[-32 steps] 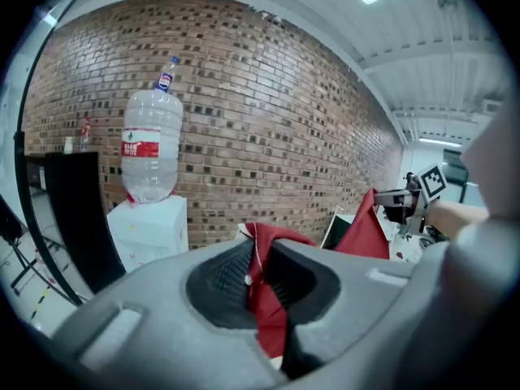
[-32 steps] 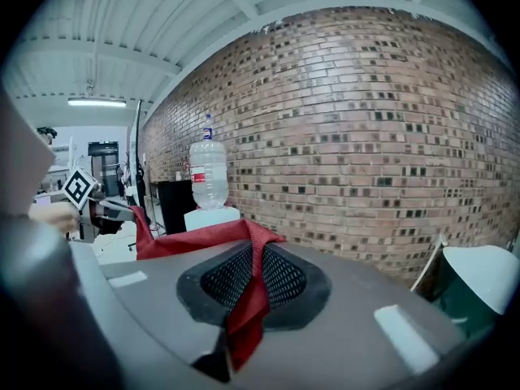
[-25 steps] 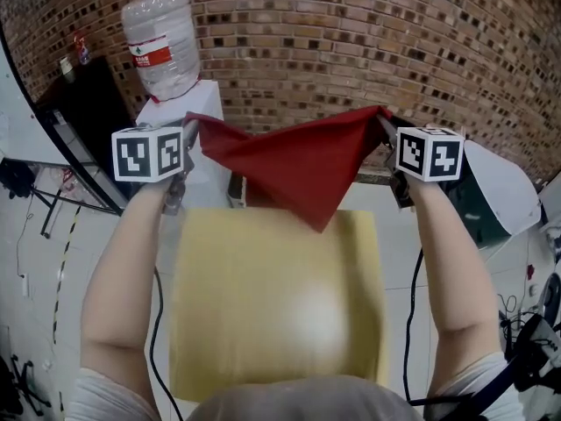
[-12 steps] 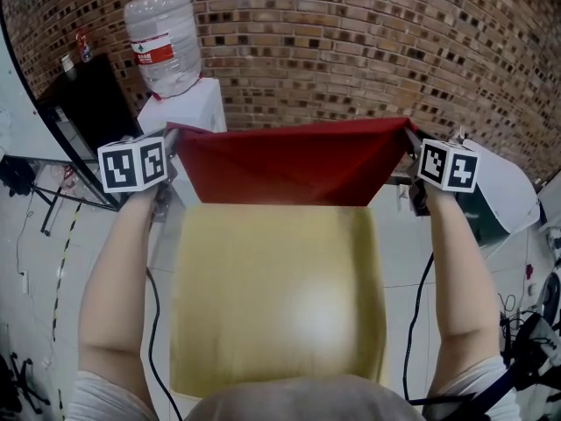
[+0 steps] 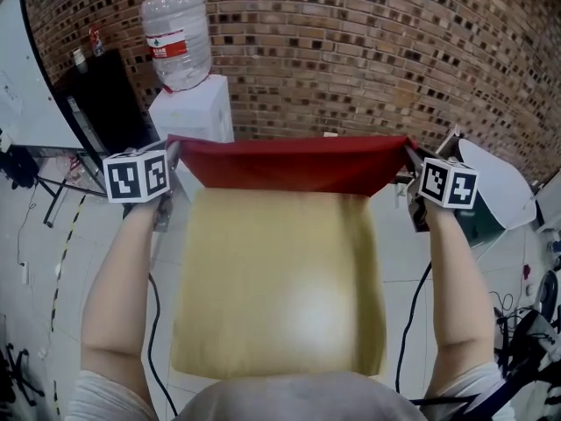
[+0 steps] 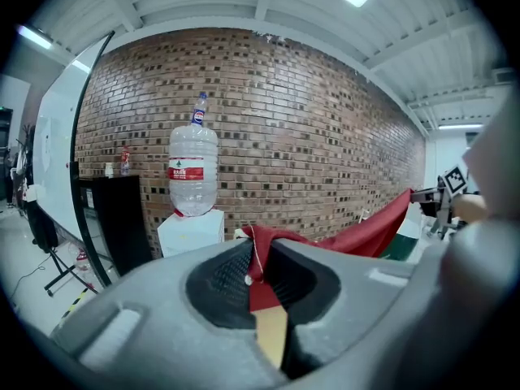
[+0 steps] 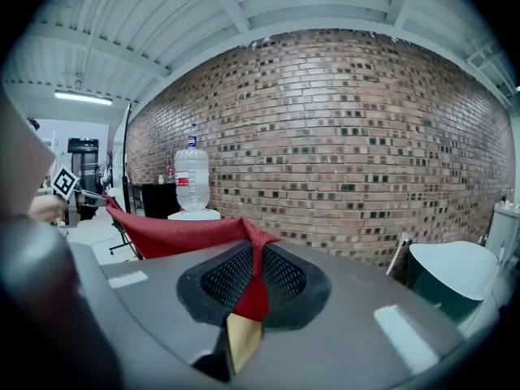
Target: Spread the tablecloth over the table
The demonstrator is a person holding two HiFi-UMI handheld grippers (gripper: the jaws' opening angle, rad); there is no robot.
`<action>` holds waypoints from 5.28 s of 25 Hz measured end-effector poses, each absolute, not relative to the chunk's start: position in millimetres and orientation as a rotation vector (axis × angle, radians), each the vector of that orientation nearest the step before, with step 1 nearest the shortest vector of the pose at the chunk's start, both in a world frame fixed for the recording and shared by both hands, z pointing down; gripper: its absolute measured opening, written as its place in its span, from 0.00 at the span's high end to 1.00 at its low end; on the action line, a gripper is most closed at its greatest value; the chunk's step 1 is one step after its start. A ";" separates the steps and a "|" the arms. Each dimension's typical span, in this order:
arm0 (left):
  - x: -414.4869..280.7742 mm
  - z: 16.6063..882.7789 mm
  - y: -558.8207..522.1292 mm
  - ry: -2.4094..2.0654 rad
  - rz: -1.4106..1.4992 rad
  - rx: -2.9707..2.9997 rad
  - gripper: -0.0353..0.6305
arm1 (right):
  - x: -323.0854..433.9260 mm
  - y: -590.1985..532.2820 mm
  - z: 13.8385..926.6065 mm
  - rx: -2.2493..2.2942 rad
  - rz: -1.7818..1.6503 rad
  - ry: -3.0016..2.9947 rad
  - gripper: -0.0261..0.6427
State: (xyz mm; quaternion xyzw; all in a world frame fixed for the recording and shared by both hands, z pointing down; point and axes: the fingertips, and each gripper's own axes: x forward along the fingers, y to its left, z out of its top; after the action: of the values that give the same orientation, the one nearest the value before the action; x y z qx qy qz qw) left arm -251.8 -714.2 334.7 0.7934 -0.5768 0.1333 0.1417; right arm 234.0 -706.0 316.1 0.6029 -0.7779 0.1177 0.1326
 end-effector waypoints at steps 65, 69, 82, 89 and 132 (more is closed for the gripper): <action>-266.8 642.4 -233.2 -1.213 0.597 1.884 0.91 | 234.2 -212.0 646.4 1.649 0.878 -1.743 0.92; -267.3 647.2 -234.0 -1.206 0.583 1.871 0.91 | 234.4 -213.1 651.9 1.649 0.900 -1.728 0.92; -287.2 648.2 -224.1 -1.218 0.533 1.855 0.77 | 243.5 -202.3 657.3 1.646 0.904 -1.742 0.83; -314.3 644.7 -219.9 -1.265 0.488 1.824 0.74 | 254.7 -182.2 658.0 1.695 0.920 -1.717 0.78; -89.7 523.3 218.6 -0.921 0.433 2.242 0.95 | 139.4 223.6 561.8 1.146 0.835 -2.253 0.96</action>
State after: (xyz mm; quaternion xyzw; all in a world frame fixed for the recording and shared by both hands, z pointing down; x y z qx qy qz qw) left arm -89.7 218.6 523.3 0.8585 -0.3527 0.1658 0.3333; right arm 139.4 223.6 561.8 0.4181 -0.8222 0.3047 0.2376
